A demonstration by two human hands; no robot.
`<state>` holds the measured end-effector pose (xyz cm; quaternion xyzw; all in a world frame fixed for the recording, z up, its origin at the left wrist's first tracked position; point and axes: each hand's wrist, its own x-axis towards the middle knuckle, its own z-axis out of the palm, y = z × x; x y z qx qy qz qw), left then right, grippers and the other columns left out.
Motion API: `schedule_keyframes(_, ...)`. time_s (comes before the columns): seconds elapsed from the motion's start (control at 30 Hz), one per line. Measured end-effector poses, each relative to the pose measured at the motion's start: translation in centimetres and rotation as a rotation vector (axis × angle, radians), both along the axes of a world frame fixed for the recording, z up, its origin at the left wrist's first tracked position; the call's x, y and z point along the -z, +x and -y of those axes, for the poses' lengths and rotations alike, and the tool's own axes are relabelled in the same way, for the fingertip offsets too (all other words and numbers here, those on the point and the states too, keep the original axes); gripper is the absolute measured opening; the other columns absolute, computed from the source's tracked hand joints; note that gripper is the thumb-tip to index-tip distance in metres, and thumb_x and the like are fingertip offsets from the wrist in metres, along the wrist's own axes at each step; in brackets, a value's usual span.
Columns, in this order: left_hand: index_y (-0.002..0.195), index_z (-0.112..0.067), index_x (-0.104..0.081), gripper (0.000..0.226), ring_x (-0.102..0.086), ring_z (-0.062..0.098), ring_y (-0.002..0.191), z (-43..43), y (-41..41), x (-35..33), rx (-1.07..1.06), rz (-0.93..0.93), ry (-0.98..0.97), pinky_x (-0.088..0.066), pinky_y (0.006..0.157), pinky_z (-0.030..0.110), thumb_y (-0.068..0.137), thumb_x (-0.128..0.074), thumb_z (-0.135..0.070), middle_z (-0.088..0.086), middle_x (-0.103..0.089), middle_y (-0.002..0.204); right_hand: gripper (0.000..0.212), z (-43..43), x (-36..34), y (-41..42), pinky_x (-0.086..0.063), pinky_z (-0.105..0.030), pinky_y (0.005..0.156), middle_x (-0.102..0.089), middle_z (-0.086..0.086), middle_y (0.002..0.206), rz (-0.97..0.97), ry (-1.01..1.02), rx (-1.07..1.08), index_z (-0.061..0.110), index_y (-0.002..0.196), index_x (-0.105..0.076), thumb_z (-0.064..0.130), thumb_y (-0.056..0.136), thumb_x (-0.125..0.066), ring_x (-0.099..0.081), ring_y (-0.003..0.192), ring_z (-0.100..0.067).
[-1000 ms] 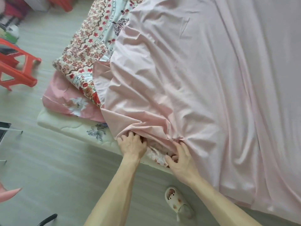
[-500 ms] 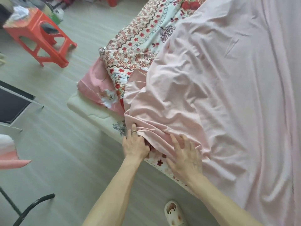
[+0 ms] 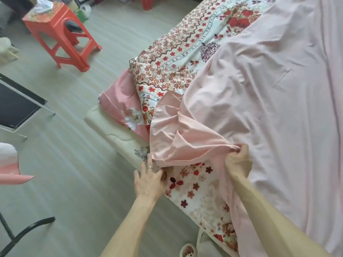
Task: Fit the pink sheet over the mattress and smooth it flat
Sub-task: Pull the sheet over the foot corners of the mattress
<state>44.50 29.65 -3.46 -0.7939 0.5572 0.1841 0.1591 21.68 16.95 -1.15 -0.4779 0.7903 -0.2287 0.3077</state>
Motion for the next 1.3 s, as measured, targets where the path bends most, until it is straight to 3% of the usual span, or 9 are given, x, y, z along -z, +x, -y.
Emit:
schedule_keyframes(0.23, 0.129, -0.023, -0.053, 0.066, -0.030, 0.033, 0.143, 7.6, -1.3, -0.9, 0.112, 0.057, -0.295, -0.034, 0.111, 0.055, 0.068, -0.077, -0.027, 0.009, -0.026, 0.157, 0.049, 1.4, 1.4, -9.6, -0.043, -0.048, 0.100, -0.051, -0.017, 0.134, -0.177, 0.312, -0.073, 0.026, 0.134, -0.047, 0.028, 0.085, -0.049, -0.051, 0.120, -0.039)
schedule_keyframes(0.4, 0.153, -0.041, 0.008, 0.099, 0.003, 0.043, 0.149, 16.5, -2.8, -1.7, 0.100, 0.116, -0.082, -0.009, 0.118, 0.061, 0.085, -0.064, -0.037, 0.010, 0.030, 0.158, 0.097, 1.8, 0.5, -4.8, -0.022, -0.054, 0.118, -0.015, -0.011, 0.161, -0.269, -0.038, -0.574, 0.019, 0.156, -0.019, 0.038, 0.071, -0.062, -0.018, 0.147, -0.032)
schedule_keyframes(0.53, 0.140, -0.051, 0.032, 0.114, 0.001, 0.053, 0.145, 18.8, -2.4, -1.6, 0.038, 0.101, -0.028, -0.016, 0.110, 0.072, 0.086, -0.067, -0.031, 0.008, 0.039, 0.154, 0.106, 2.8, 0.9, 1.0, 0.020, -0.055, 0.115, 0.029, -0.007, 0.160, -0.383, -0.073, -0.947, 0.041, 0.155, 0.008, 0.072, 0.077, -0.057, 0.027, 0.147, -0.028)
schedule_keyframes(0.6, 0.143, -0.052, 0.028, 0.115, -0.026, 0.053, 0.138, 18.3, -1.0, -1.8, 0.032, 0.075, -0.131, -0.041, 0.098, 0.066, 0.086, -0.064, -0.014, 0.009, 0.029, 0.159, 0.088, 3.5, 2.0, 2.8, 0.020, -0.058, 0.114, 0.027, -0.005, 0.161, -0.417, 0.050, -0.960, 0.047, 0.151, -0.006, 0.053, 0.085, -0.063, 0.021, 0.149, -0.028)
schedule_keyframes(0.73, 0.150, -0.040, -0.005, 0.089, -0.062, 0.033, 0.073, 15.7, 4.1, -3.4, -0.131, -0.031, -0.288, -0.051, 0.059, 0.041, 0.085, -0.052, -0.002, 0.013, -0.051, 0.132, 0.044, 5.1, 1.7, 3.1, -0.047, -0.043, 0.087, -0.055, 0.001, 0.132, -0.292, 0.207, -0.664, 0.035, 0.132, -0.048, 0.018, 0.092, -0.044, -0.050, 0.113, -0.023)
schedule_keyframes(0.9, 0.107, -0.008, -0.056, 0.024, -0.067, 0.036, 0.082, 7.4, 15.2, -0.3, -1.191, -0.231, -0.345, -0.054, 0.080, 0.042, 0.084, -0.059, -0.012, 0.015, -0.068, 0.083, 0.011, 4.3, -0.1, 3.2, -0.046, -0.040, 0.065, -0.060, -0.001, 0.084, -0.260, 0.184, -0.434, 0.021, 0.099, -0.042, 0.015, 0.092, -0.035, -0.056, 0.069, -0.023)
schedule_keyframes(1.0, 0.099, -0.009, -0.063, 0.034, -0.071, 0.032, 0.076, 0.5, 19.8, 3.9, -1.366, -0.312, -0.202, -0.057, 0.084, 0.049, 0.072, -0.054, -0.028, 0.011, -0.073, 0.067, 0.006, 1.9, -0.3, 5.3, -0.043, -0.039, 0.066, -0.059, -0.001, 0.089, -0.220, 0.214, -0.453, 0.020, 0.098, -0.044, 0.020, 0.094, -0.040, -0.053, 0.075, -0.021)
schedule_keyframes(1.13, 0.141, -0.010, -0.038, 0.056, -0.047, 0.041, 0.124, 2.9, 18.7, 0.1, -1.156, -0.226, -0.370, -0.040, 0.100, 0.049, 0.088, -0.056, -0.017, 0.024, -0.042, 0.142, 0.021, -0.3, 0.8, 8.9, -0.047, -0.044, 0.092, -0.057, -0.005, 0.120, -0.336, 0.194, -0.520, 0.014, 0.109, -0.057, 0.022, 0.090, -0.051, -0.050, 0.107, -0.022)
schedule_keyframes(1.3, 0.152, -0.033, -0.023, 0.065, -0.023, 0.025, 0.146, 7.7, 20.0, -0.3, -0.143, -0.263, -0.220, -0.024, 0.119, 0.049, 0.093, -0.050, -0.039, 0.005, -0.019, 0.162, 0.009, -1.6, 1.6, 14.6, -0.048, -0.047, 0.084, -0.059, -0.006, 0.105, -0.334, 0.117, -0.489, 0.014, 0.094, -0.058, 0.021, 0.090, -0.055, -0.053, 0.096, -0.026)
